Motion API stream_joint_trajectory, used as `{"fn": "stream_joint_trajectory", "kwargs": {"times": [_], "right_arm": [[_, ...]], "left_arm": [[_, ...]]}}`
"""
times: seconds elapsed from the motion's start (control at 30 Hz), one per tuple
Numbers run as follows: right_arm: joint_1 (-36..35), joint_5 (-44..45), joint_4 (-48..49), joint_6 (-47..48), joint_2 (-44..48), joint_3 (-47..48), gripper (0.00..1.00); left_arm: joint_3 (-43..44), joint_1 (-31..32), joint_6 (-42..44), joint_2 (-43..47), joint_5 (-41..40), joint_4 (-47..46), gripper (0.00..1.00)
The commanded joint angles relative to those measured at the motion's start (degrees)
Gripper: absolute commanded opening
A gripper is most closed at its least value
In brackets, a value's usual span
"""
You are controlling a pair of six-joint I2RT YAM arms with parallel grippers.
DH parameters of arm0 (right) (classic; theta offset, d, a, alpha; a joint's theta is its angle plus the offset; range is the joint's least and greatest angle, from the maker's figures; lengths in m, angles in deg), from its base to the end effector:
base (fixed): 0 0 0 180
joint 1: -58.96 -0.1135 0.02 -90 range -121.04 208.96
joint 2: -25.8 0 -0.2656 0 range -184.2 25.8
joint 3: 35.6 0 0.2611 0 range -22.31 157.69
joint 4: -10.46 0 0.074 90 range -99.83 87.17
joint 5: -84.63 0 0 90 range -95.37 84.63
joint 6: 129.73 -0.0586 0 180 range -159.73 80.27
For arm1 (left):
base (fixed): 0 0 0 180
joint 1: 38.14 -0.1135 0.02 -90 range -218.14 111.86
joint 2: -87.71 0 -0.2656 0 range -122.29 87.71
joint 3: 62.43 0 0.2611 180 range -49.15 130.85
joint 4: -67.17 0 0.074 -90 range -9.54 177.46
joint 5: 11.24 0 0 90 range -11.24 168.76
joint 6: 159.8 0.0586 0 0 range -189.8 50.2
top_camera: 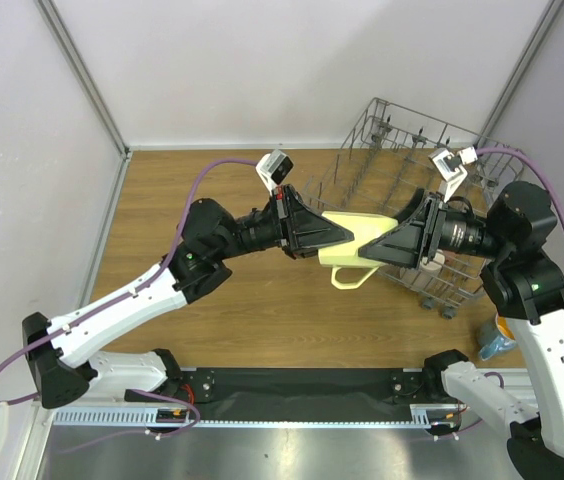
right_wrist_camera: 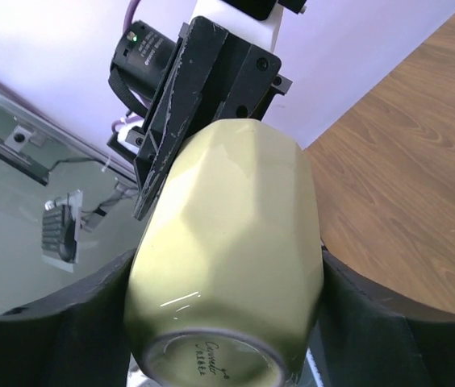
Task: Load the cups into the dish rack
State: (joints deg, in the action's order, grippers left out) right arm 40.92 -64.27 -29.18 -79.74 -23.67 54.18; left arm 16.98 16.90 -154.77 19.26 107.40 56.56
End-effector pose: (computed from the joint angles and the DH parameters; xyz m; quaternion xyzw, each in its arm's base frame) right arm 0.1278 0.0944 0.4855 -0.2266 0.6675 0.6027 0.3739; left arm 0.1463 -0.2582 0.4563 0.0569 0.5792 -0.8005 0.1433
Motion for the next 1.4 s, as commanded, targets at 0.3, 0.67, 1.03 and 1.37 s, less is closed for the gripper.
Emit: {"fn": "stream_joint_trajectory", "kwargs": {"times": [0.3,0.67,1.03,1.37], "right_arm": [[-0.24,0.18,0.43,0.37,0.69,0.06,0.0],[1.08,17.74,-16.08,9.68,-4.84,7.79,0.0],[11.53,34.1,-22.52,12.15,-12.75,14.21,0.0],[20.76,40.69,-24.79,6.97,-23.64,22.65,0.0]], "left_arm": [[-0.65,0.33,3.58,5.33,-4.55,3.15,0.85],[-4.96,-7.93,7.27,18.59,-13.96,36.97,1.0],[-12.34,-14.61,5.95,23.36,-8.7,40.51,1.0],[-7.87,-20.15,8.76,17.48,2.81,44.46,1.0]]}}
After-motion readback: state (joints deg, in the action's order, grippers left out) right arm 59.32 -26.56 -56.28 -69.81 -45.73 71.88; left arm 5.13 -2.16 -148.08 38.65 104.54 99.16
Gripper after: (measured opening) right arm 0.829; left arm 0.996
